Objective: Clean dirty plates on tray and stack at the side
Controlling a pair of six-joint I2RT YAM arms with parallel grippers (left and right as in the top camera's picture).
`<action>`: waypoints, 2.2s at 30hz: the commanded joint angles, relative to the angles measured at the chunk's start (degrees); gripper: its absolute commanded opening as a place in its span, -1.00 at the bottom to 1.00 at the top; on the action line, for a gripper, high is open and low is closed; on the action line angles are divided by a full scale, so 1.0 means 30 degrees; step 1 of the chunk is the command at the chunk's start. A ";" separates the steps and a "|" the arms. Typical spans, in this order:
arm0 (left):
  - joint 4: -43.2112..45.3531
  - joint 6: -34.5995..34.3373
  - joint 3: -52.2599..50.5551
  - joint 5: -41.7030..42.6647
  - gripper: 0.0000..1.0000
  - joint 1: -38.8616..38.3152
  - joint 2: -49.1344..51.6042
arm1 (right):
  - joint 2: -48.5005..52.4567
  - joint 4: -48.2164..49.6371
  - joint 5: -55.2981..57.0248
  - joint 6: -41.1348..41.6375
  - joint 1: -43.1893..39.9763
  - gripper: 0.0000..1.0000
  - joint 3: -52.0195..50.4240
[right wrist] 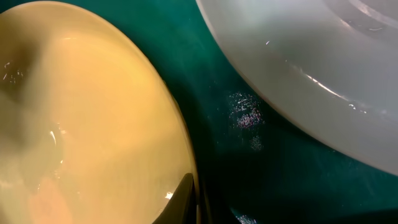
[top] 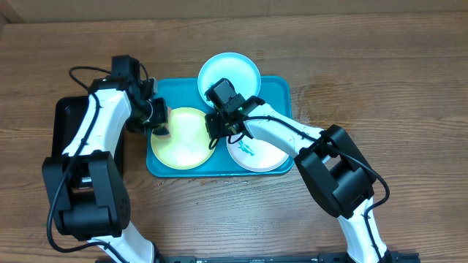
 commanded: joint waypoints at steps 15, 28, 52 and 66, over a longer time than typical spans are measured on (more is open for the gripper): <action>-0.0466 -0.1479 -0.1661 0.0772 -0.92 -0.1086 0.0597 | 0.0568 -0.0168 0.0583 -0.0226 -0.0153 -0.92 -0.0095; 0.1464 -0.1501 -0.3461 -0.7919 -0.92 -0.1173 0.0597 | 0.0568 -0.0313 0.0583 -0.0226 -0.0153 -0.92 -0.0095; 0.5377 -0.0801 0.1013 -0.0364 -0.92 -0.0933 0.0168 | 0.0568 -0.0109 0.0583 -0.0379 -0.0146 -0.92 -0.0087; -0.1399 -0.1144 0.5391 -0.0517 -0.92 0.5027 -0.6812 | -0.1093 0.0612 0.1180 -0.2382 0.0109 -0.92 0.0168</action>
